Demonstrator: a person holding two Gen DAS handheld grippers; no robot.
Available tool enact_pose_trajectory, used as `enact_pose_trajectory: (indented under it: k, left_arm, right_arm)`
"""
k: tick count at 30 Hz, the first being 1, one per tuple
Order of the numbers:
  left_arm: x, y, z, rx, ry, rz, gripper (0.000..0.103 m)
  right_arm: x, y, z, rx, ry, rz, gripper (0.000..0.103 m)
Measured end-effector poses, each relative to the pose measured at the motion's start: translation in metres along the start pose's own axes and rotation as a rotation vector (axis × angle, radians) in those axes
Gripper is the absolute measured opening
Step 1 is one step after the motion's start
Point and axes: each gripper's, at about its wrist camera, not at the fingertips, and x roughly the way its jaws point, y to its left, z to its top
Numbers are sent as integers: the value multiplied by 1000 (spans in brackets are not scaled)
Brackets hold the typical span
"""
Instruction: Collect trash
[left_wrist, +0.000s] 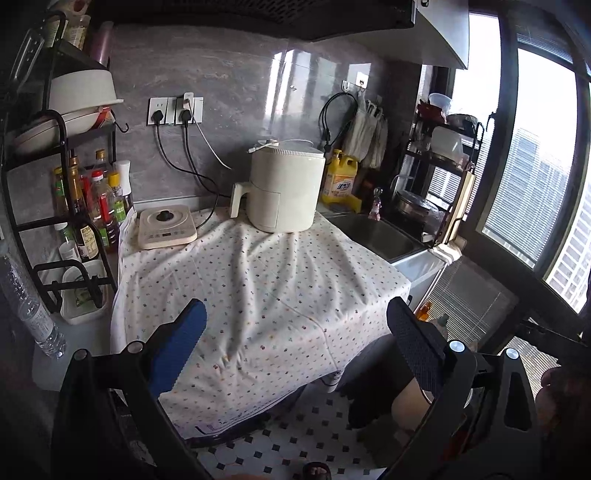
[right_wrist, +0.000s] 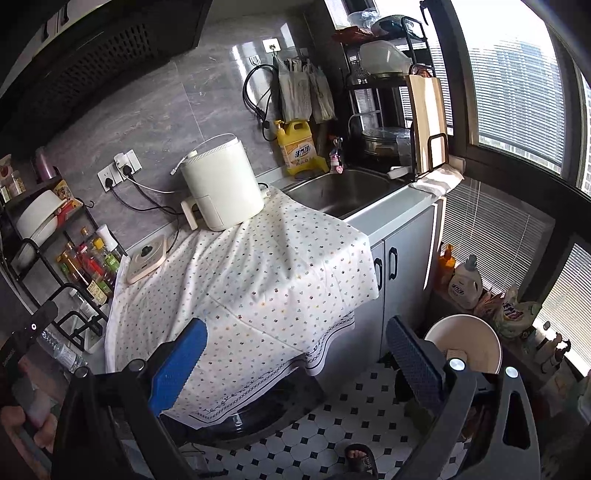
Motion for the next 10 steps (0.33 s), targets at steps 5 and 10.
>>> enact_pose_trajectory:
  k: [5, 10]
  left_arm:
    - [7, -6, -1, 11, 17, -15, 97]
    - [12, -11, 0, 13, 20, -27, 97]
  right_arm:
    - [3, -6, -6, 14, 12, -6, 95]
    - [3, -11, -5, 13, 9, -12, 95]
